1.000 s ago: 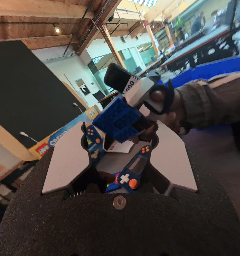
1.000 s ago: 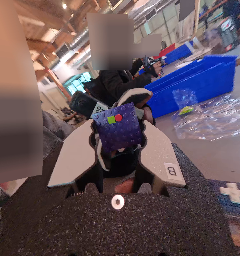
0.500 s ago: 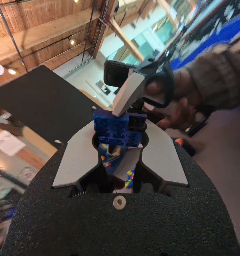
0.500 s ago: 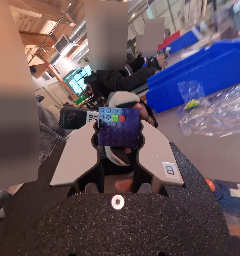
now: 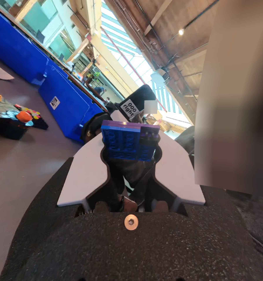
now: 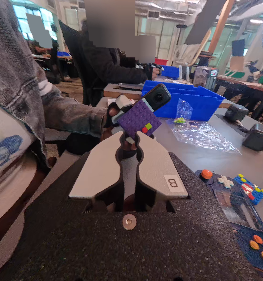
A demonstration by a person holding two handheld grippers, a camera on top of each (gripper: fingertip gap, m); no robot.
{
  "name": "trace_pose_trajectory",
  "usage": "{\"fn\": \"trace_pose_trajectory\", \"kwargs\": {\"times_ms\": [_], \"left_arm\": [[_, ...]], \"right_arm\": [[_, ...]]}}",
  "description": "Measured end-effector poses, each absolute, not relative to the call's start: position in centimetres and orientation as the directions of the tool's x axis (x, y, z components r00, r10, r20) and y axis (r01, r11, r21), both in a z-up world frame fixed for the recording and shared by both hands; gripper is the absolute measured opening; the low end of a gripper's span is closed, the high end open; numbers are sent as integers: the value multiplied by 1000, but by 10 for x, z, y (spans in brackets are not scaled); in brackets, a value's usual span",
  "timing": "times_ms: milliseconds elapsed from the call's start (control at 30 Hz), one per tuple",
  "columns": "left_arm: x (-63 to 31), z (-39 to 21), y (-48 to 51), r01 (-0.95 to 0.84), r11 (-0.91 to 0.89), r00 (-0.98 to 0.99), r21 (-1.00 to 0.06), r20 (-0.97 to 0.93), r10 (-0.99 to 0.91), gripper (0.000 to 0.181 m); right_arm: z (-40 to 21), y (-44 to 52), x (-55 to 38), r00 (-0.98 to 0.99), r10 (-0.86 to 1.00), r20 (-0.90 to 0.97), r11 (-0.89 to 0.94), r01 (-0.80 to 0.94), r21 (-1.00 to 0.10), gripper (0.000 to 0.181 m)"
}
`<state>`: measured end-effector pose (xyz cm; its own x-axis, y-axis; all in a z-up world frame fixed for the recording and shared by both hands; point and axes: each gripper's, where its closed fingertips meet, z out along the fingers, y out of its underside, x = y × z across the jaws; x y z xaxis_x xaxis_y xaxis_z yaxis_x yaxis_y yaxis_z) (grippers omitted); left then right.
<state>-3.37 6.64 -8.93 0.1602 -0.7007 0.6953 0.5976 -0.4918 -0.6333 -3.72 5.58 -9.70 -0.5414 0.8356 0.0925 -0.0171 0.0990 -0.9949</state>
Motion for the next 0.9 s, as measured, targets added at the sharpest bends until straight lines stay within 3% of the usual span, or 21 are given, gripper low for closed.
{"fn": "trace_pose_trajectory", "kwargs": {"times_ms": [100, 367, 567, 900], "left_arm": [[-24, -95, 64, 532, -501, 198, -683, 675, -711, 60], [-10, -110, 67, 380, -370, 461, -848, 521, -719, 59], [3, -118, 64, 265, -358, 503, -895, 446, -741, 58], [11, -128, 65, 158, -331, 573, -930, 360, -736, 58]], "right_arm": [[-98, 62, -48, -479, 871, 111, 128, 4, -992, 14], [-109, 59, -47, -490, 845, -214, -142, 181, -973, 14], [-109, 59, -40, -513, 788, -340, -250, 237, -939, 14], [-115, 60, -31, -494, 820, -289, -177, 260, -949, 11]]}}
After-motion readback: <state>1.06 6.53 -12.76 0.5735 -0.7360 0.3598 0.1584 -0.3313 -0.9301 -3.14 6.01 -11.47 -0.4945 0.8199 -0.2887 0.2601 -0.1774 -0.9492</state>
